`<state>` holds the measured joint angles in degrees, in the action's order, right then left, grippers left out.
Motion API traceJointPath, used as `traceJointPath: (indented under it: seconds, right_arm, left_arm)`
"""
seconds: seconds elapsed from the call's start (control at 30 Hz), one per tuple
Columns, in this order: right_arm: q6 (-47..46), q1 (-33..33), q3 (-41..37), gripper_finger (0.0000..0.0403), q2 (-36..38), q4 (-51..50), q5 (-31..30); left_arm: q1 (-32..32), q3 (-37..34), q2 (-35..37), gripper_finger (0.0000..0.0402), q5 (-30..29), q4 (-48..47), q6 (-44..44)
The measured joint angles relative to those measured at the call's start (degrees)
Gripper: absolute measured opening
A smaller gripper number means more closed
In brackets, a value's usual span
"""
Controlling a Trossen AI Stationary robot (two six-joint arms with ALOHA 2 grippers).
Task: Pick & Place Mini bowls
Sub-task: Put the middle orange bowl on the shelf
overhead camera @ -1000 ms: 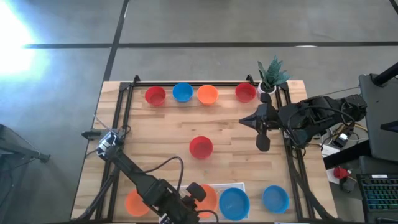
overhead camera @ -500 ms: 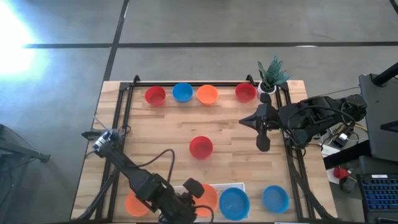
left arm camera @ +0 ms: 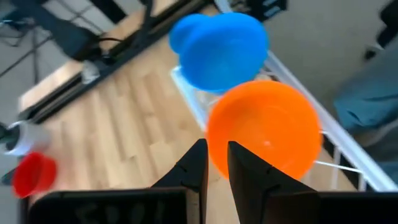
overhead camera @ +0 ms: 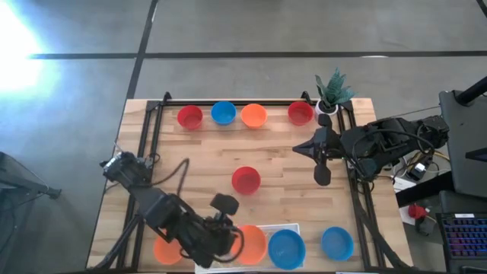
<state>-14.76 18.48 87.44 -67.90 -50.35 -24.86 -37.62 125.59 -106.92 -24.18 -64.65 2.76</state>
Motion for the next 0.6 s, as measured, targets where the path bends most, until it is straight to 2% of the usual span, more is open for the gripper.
traceJointPath:
  seconds: [0.6]
  right_arm:
    - [0.46,0.00,0.00,0.0008,-0.02,-0.06,-0.16]
  left_arm:
    - [2.90,-0.28,4.83,0.0055,-6.47,-6.45,-3.99]
